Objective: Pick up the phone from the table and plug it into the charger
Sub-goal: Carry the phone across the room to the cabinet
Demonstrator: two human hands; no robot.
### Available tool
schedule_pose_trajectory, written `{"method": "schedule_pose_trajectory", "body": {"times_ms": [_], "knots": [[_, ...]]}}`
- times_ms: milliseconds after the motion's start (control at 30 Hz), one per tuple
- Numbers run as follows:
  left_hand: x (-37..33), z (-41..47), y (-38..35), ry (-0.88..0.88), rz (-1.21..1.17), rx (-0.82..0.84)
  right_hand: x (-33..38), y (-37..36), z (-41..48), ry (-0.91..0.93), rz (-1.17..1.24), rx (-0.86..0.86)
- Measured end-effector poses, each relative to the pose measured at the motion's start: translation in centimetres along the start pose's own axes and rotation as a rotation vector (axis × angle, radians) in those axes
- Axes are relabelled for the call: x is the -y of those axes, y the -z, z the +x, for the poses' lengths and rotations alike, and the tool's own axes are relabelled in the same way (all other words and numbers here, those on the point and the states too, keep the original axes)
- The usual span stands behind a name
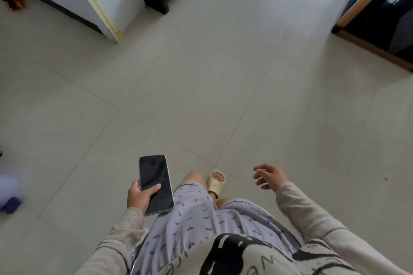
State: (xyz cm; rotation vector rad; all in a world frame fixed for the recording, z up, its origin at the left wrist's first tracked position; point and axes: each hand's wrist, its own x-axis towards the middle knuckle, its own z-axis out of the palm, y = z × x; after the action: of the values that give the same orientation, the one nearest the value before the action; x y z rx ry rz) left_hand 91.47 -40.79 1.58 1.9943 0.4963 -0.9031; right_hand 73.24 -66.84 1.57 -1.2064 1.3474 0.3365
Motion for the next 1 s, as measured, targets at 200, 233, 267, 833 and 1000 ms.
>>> {"method": "schedule_pose_trajectory", "body": {"times_ms": [200, 233, 267, 833, 1000], "knots": [[-6.3, 3.9, -3.0, 0.014, -0.043, -0.04, 6.9, 2.1, 4.6, 0.019, -0.001, 0.0], [-7.6, 4.9, -3.6, 0.012, -0.049, -0.042, 7.9, 2.3, 5.5, 0.011, -0.009, -0.008], [-9.0, 5.8, -4.3, 0.01, -0.054, -0.043, 8.9, 2.6, 6.5, 0.001, -0.014, -0.014], [-39.2, 17.0, -16.2, -0.143, -0.05, 0.177, 23.0, 8.5, 15.8, -0.271, 0.211, -0.204], [-44.7, 18.8, -19.6, -0.159, -0.096, 0.19, 27.7, 10.9, 19.3, -0.28, 0.18, -0.208]]}}
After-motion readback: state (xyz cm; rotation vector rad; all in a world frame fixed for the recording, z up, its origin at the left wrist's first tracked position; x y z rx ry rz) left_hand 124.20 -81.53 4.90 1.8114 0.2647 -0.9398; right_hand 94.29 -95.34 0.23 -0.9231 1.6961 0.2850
